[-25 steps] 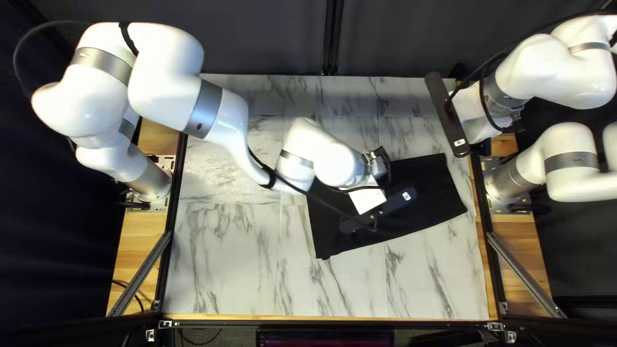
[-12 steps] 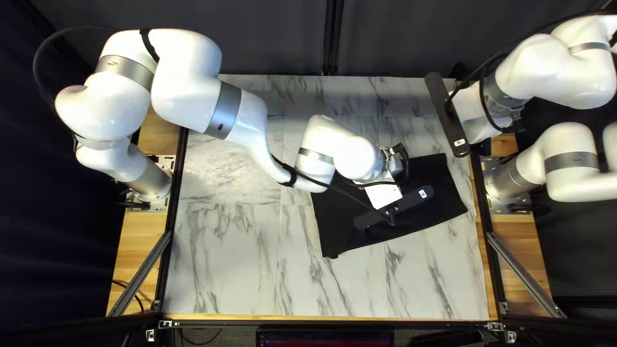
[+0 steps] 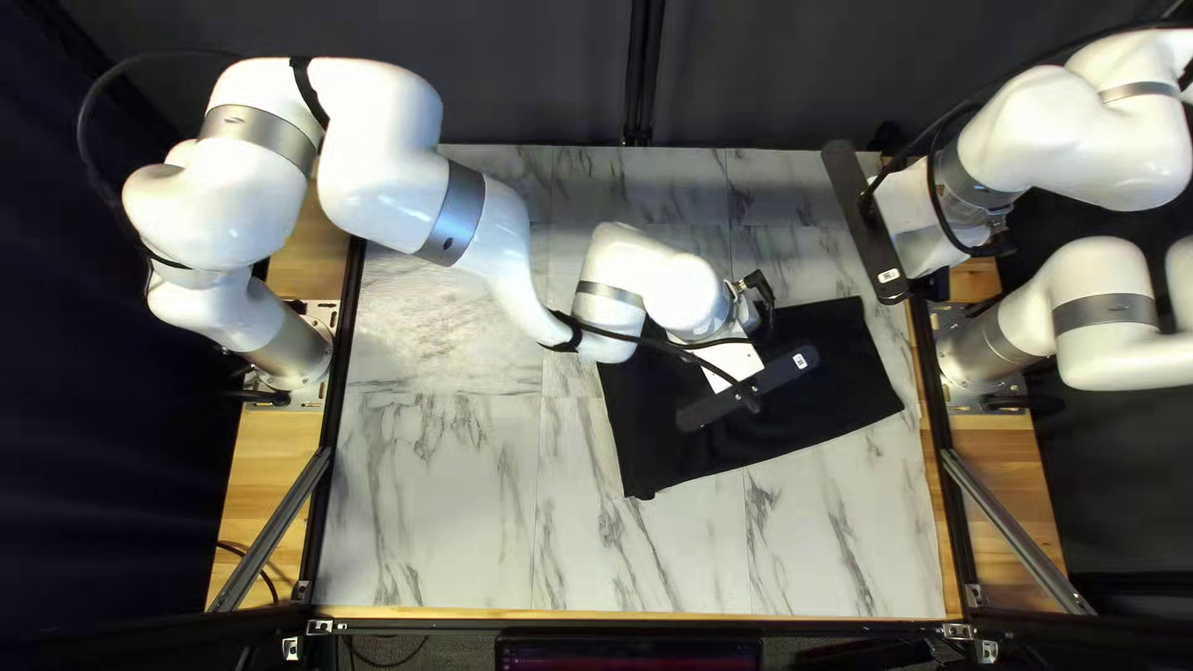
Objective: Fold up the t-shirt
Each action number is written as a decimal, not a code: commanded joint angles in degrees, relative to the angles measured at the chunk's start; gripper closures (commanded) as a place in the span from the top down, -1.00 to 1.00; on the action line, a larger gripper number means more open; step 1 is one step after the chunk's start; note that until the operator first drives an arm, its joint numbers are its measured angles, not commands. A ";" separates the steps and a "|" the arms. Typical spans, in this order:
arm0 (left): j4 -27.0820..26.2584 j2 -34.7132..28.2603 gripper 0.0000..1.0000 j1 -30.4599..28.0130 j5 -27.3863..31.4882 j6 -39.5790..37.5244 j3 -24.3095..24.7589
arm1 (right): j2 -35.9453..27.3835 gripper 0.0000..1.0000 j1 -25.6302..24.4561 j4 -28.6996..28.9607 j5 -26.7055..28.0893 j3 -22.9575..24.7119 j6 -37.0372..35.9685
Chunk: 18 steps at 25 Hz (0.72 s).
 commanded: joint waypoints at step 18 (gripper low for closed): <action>-0.28 -42.29 1.00 -3.02 15.90 -5.71 29.51 | 0.00 1.00 0.00 0.00 0.00 0.00 0.00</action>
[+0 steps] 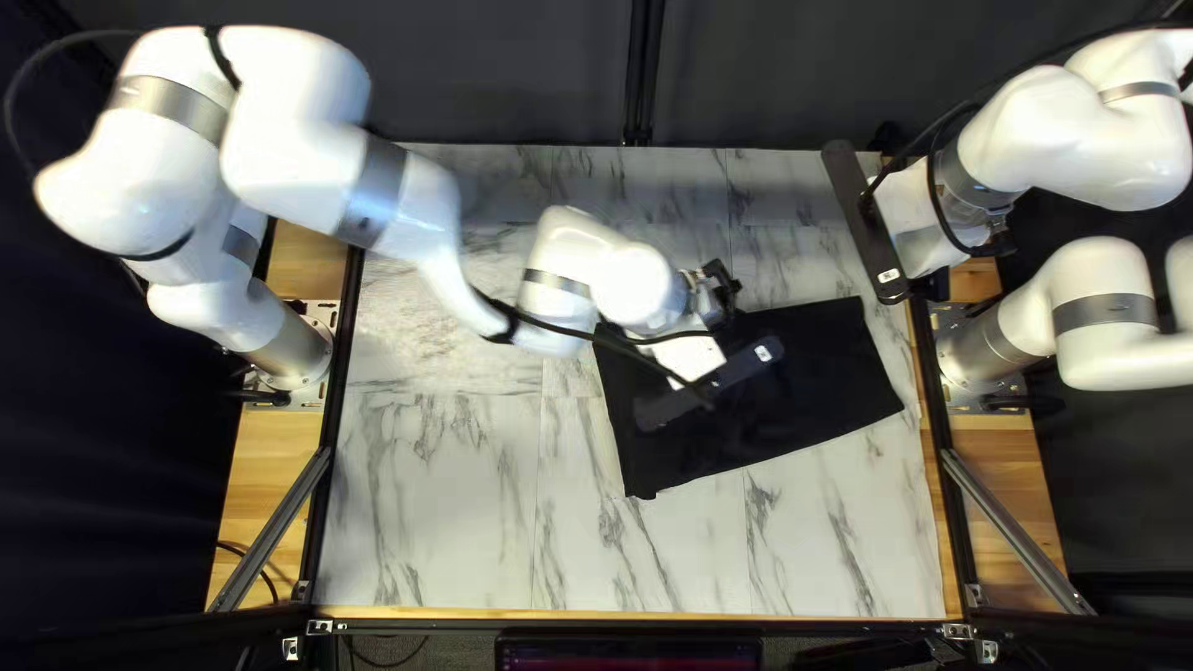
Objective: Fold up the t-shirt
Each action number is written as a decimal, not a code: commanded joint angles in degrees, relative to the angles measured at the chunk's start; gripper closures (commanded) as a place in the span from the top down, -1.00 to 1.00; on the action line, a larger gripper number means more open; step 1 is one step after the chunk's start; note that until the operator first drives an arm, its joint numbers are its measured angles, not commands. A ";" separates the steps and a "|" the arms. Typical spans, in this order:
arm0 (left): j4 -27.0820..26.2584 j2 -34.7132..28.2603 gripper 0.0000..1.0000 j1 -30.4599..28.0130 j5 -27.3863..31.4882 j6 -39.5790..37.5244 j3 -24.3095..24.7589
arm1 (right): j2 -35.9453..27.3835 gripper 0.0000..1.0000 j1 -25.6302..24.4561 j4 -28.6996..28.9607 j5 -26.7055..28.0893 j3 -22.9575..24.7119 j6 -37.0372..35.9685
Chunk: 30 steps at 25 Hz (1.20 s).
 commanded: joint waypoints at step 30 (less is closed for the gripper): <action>-33.26 -41.55 1.00 17.78 30.27 10.20 5.31 | 0.00 1.00 0.00 0.00 0.00 0.00 0.00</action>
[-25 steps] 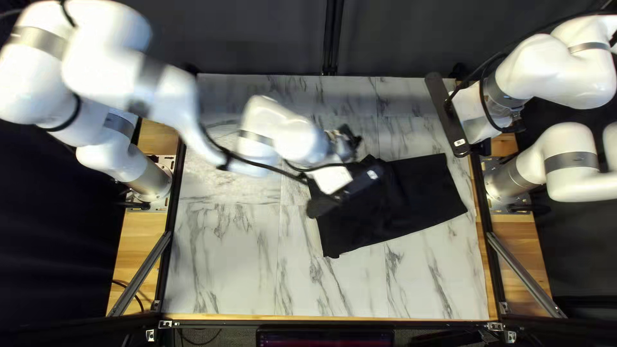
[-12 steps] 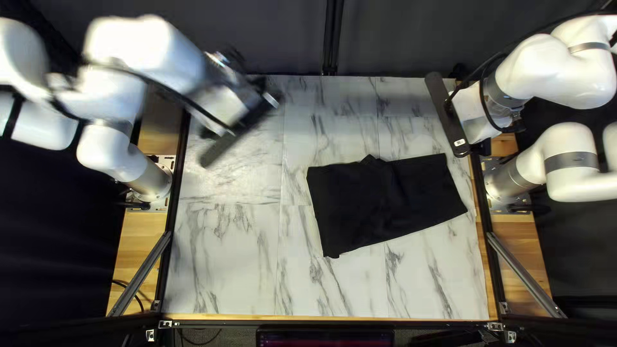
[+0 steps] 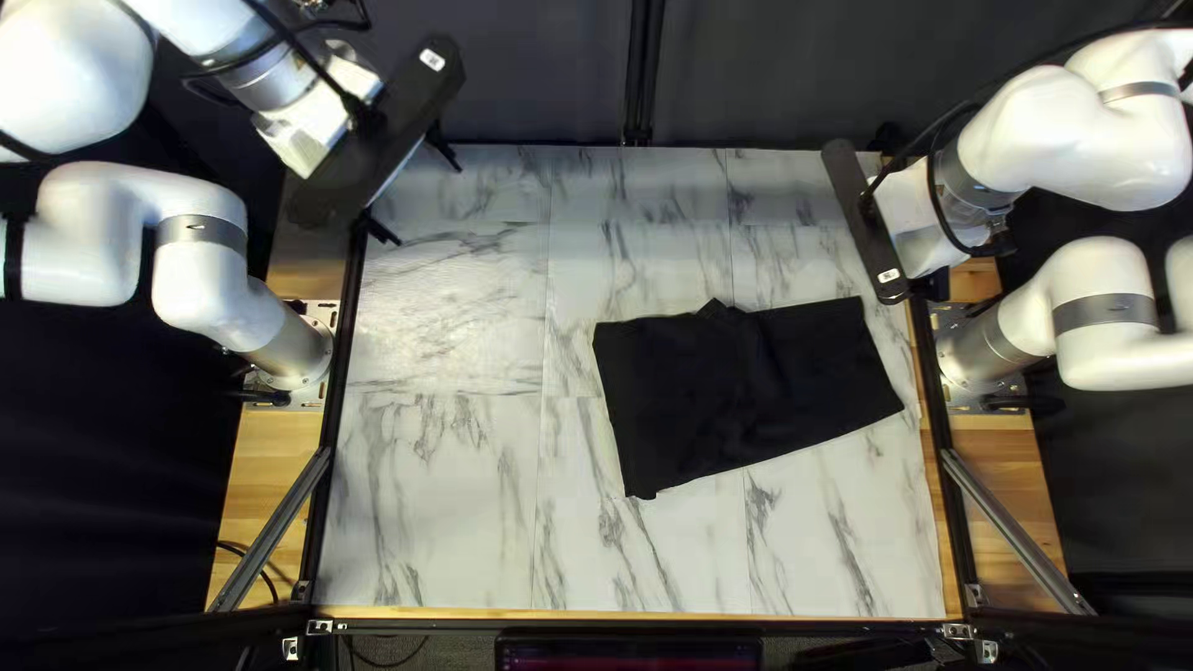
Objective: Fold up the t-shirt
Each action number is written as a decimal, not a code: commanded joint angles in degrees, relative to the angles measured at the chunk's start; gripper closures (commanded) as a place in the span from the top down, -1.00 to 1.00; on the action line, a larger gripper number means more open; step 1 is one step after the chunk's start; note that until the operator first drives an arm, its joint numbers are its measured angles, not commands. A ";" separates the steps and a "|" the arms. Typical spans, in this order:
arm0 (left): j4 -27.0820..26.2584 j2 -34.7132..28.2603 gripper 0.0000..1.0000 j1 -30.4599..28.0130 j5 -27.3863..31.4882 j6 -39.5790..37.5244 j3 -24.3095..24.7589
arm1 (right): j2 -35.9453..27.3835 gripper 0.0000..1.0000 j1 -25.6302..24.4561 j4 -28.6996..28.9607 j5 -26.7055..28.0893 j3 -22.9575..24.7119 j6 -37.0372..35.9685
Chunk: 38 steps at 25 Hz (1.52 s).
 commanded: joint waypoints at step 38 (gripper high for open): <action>0.67 -8.99 1.00 -7.27 -9.40 -25.91 8.70 | 0.00 1.00 0.00 0.00 0.00 0.00 0.00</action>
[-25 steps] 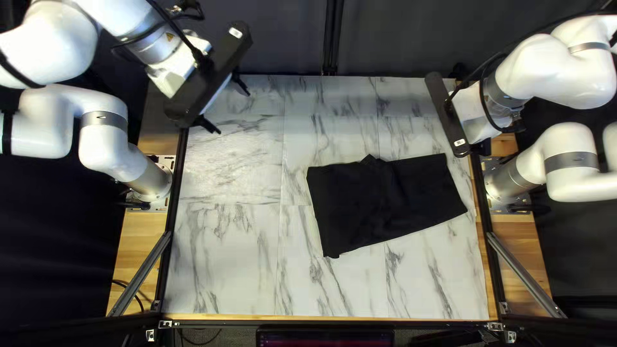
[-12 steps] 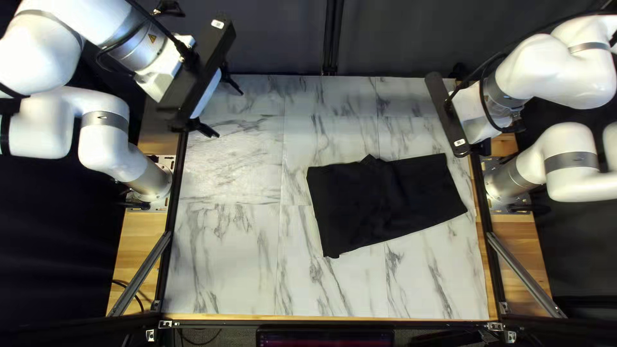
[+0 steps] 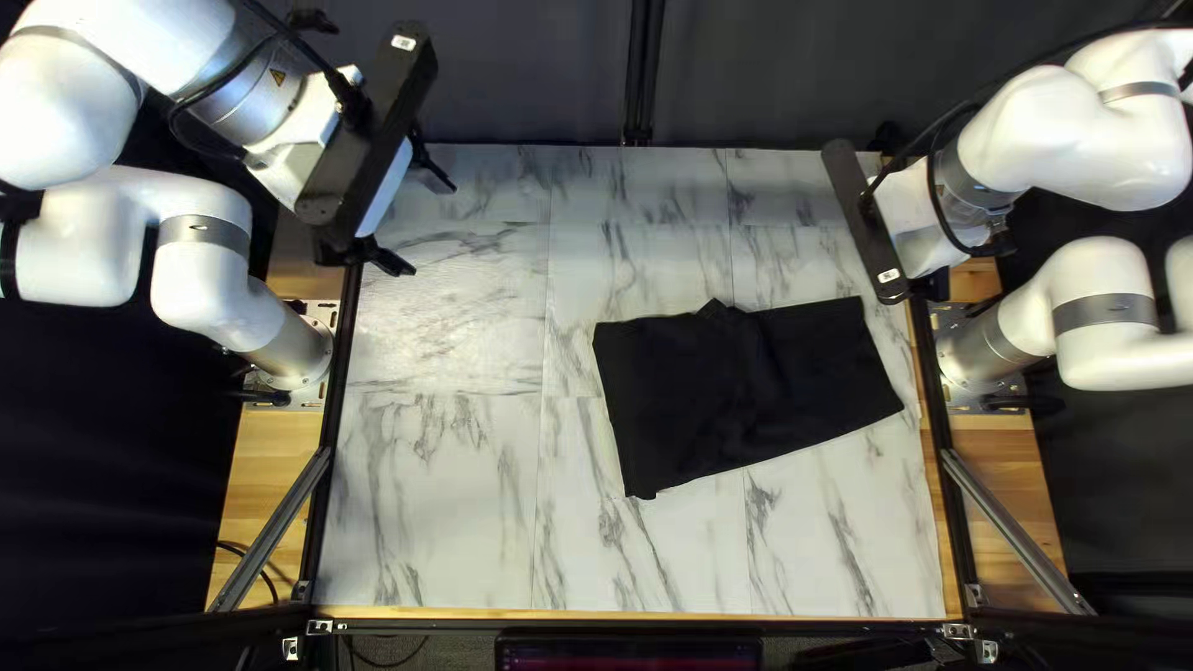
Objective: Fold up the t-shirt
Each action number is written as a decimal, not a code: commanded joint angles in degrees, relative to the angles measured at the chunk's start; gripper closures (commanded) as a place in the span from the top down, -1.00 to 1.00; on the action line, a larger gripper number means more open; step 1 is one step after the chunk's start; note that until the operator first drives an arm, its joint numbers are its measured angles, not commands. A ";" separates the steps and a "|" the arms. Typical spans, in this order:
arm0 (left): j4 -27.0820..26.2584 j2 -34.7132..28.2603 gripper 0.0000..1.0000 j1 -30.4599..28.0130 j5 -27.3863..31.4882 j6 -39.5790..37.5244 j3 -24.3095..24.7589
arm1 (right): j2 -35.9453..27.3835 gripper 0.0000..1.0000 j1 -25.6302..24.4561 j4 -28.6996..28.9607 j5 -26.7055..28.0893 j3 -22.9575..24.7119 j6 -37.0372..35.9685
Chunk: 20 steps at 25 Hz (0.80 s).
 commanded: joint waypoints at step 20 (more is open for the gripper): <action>20.68 22.28 1.00 -27.26 -42.10 -39.83 11.96 | 0.00 1.00 0.00 0.00 0.00 0.00 0.00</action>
